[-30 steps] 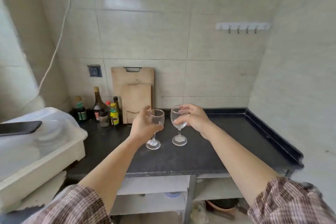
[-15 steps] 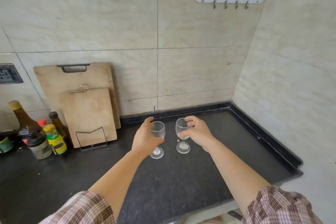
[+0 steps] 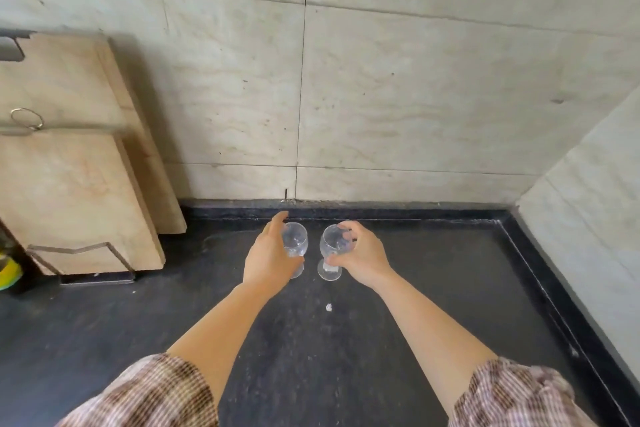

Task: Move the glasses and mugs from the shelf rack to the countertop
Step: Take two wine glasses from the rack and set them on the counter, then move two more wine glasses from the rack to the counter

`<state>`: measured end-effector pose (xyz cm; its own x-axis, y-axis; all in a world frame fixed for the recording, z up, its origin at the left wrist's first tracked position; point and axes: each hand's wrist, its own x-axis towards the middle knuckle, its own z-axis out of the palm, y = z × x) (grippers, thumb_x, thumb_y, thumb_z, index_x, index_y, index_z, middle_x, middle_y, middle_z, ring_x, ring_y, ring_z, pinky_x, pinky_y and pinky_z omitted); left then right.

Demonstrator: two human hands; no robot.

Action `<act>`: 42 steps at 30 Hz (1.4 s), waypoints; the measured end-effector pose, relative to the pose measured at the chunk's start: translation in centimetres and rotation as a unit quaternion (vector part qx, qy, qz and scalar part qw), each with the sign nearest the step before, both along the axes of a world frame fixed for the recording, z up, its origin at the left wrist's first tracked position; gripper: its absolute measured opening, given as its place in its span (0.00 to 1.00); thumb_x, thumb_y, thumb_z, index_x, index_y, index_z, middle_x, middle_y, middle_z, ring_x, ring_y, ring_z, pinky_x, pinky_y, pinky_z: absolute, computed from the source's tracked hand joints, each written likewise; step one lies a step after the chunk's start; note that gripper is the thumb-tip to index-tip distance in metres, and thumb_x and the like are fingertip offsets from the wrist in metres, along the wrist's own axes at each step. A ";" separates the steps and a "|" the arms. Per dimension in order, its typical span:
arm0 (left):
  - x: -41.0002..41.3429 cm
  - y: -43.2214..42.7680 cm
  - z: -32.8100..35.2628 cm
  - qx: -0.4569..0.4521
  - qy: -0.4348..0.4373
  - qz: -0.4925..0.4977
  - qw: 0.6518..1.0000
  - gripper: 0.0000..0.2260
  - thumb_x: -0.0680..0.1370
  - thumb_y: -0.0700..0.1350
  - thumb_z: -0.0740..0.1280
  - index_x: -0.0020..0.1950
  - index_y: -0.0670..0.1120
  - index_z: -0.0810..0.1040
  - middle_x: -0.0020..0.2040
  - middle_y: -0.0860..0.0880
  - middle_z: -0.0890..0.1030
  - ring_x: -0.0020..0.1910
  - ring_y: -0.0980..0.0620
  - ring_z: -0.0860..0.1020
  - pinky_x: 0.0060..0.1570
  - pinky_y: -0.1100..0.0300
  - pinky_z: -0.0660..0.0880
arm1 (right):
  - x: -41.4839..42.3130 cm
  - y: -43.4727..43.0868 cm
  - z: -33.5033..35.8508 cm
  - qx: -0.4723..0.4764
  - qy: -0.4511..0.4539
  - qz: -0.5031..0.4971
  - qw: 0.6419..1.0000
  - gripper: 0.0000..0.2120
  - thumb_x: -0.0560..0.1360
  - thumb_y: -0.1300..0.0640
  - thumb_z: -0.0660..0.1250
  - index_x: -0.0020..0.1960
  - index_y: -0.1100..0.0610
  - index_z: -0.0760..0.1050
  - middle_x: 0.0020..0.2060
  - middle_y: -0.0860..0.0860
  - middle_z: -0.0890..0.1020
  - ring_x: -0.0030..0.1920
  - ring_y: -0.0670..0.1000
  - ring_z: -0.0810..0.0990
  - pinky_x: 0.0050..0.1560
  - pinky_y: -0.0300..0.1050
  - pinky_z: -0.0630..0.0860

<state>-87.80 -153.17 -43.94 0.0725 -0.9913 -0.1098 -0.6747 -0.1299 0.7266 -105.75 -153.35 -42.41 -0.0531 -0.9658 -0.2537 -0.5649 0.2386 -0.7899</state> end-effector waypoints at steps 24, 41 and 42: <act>0.5 -6.1 -0.9 0.019 -0.032 -0.006 0.999 0.40 0.69 0.44 0.74 0.75 0.53 0.54 0.71 0.48 0.68 0.63 0.45 0.73 0.52 0.49 0.76 | 1.5 -8.2 -1.2 -0.043 0.128 0.080 0.988 0.35 0.65 0.50 0.76 0.68 0.54 0.68 0.64 0.51 0.73 0.65 0.54 0.70 0.61 0.55 0.70; 24.7 20.2 17.8 -0.077 -0.211 0.301 0.927 0.24 0.77 0.47 0.62 0.72 0.47 0.62 0.71 0.44 0.65 0.67 0.41 0.67 0.59 0.46 0.72 | 29.4 7.6 16.7 -0.288 0.110 0.367 0.878 0.22 0.76 0.46 0.62 0.66 0.55 0.70 0.65 0.53 0.74 0.66 0.56 0.68 0.59 0.51 0.67; 26.1 23.1 18.5 -0.076 -0.219 0.320 0.918 0.24 0.77 0.47 0.61 0.73 0.47 0.61 0.71 0.44 0.65 0.67 0.41 0.67 0.59 0.46 0.71 | 31.3 9.9 17.4 -0.292 0.116 0.380 0.870 0.22 0.76 0.46 0.62 0.66 0.55 0.70 0.65 0.54 0.75 0.66 0.57 0.69 0.59 0.53 0.67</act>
<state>-61.66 -130.03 -25.49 0.6506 -0.7311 0.2055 -0.7271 -0.5217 0.4462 -74.43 -143.43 -25.05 0.6731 -0.7045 0.2252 -0.5441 -0.6779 -0.4944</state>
